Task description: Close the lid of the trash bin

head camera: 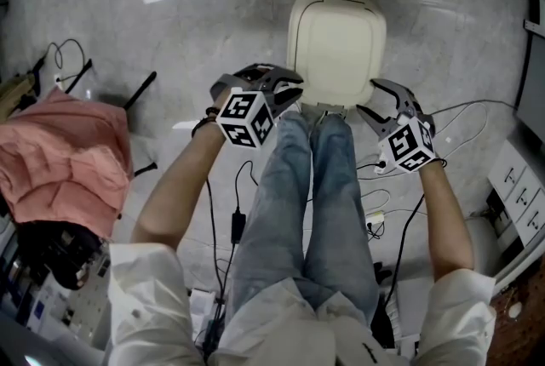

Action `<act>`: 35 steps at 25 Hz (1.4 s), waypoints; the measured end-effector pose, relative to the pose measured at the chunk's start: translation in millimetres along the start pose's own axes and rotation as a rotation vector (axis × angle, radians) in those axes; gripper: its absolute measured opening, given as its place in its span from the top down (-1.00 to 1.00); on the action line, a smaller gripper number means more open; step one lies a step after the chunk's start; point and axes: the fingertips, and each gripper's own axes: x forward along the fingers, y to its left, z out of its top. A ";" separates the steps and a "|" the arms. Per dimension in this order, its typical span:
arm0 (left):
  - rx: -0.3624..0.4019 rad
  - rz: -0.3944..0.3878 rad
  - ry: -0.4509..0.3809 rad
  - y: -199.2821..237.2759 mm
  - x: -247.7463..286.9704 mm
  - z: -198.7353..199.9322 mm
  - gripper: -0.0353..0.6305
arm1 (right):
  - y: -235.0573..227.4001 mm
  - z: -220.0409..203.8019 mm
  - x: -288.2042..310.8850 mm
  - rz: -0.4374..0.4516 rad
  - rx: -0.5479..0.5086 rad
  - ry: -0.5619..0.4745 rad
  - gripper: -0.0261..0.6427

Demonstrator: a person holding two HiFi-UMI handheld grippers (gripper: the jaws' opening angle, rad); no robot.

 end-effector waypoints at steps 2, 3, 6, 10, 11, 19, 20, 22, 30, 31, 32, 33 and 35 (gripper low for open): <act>0.007 0.003 0.011 -0.2 1.9 -0.6 0.66 | -0.1 -2.1 1.8 0.000 0.010 0.005 0.11; 0.012 0.005 0.017 -0.7 3.2 -1.1 0.67 | -0.6 -2.0 2.5 -0.003 0.013 0.004 0.12; 0.020 0.008 0.029 -2.6 6.2 -2.1 0.70 | -1.3 -0.8 4.5 -0.011 0.012 0.004 0.15; 0.013 0.010 0.027 -2.5 8.6 -0.9 0.73 | -0.4 2.5 6.2 -0.016 0.029 -0.008 0.33; 0.010 0.010 0.028 -2.3 9.4 -0.9 0.73 | 0.2 3.3 7.3 -0.017 0.030 -0.010 0.37; 0.000 0.014 0.040 -2.2 14.9 -0.9 0.74 | -1.5 3.4 12.0 -0.040 0.039 0.011 0.50; -0.001 0.015 0.042 -2.2 15.6 -1.6 0.74 | -2.3 3.0 12.6 -0.045 0.043 0.013 0.53; -0.005 0.017 0.048 -2.0 17.2 -3.2 0.75 | -3.1 1.9 14.6 -0.053 0.039 0.022 0.56; -0.012 0.018 0.061 -1.1 20.5 -5.1 0.75 | -4.7 0.8 16.9 -0.070 0.047 0.029 0.59; -0.012 0.018 0.064 -1.3 20.8 -5.2 0.75 | -4.6 0.7 16.9 -0.070 0.047 0.031 0.60; -0.014 0.018 0.065 -1.5 21.0 -5.3 0.75 | -4.4 0.6 16.8 -0.070 0.047 0.033 0.60; -0.017 0.018 0.066 -1.5 21.1 -5.4 0.75 | -4.2 0.6 16.8 -0.070 0.046 0.034 0.60; -0.026 0.021 0.064 -1.2 20.8 -5.5 0.75 | -4.0 0.8 16.7 -0.072 0.046 0.034 0.60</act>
